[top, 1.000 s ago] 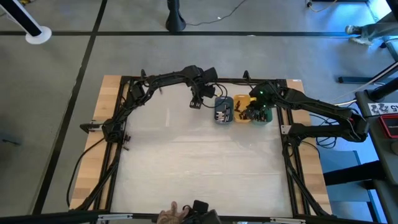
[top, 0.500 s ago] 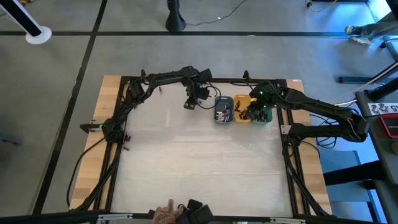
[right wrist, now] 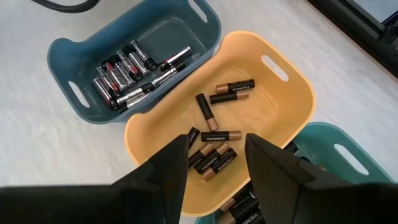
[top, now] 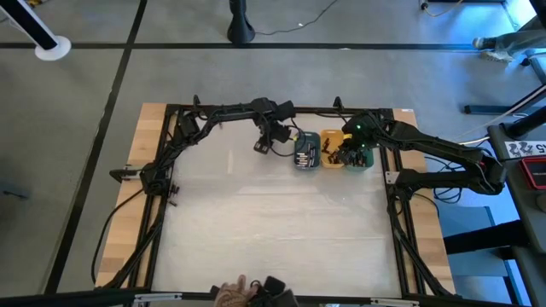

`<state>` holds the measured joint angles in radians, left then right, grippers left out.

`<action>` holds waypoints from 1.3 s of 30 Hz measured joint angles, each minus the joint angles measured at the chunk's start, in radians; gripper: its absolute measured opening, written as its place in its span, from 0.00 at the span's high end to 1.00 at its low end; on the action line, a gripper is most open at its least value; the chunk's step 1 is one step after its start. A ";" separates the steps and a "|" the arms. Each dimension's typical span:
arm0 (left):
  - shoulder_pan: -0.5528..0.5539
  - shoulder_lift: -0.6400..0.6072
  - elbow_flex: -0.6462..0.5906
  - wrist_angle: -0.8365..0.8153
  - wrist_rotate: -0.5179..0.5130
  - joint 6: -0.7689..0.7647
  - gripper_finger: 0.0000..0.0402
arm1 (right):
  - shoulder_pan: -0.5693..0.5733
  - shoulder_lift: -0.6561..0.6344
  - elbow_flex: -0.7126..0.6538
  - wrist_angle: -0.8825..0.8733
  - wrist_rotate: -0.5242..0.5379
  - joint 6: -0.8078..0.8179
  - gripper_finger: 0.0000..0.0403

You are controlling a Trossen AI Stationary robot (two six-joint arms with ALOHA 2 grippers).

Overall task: Sort batteries
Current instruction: Put the silver battery into the blue bin

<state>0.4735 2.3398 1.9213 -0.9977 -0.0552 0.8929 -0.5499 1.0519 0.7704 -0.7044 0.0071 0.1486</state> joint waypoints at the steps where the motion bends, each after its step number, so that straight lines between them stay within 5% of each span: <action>1: 0.000 0.000 0.000 0.000 0.000 -0.022 0.56 | 0.000 0.000 0.000 0.000 0.000 0.000 0.60; 21: 0.089 -0.066 -0.061 -0.162 0.177 -0.337 0.56 | 0.000 0.000 -0.035 0.011 0.000 -0.018 0.60; 28: 0.062 -0.075 -0.162 -0.030 0.143 -0.373 0.56 | 0.000 0.000 -0.122 0.081 -0.029 -0.021 0.60; 39: 0.020 -0.120 -0.168 -0.125 0.086 -0.297 0.56 | 0.000 -0.001 -0.134 0.107 -0.053 -0.023 0.60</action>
<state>0.4933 2.2195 1.7531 -1.1228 0.0306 0.5961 -0.5499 1.0513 0.6363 -0.5971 -0.0457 0.1253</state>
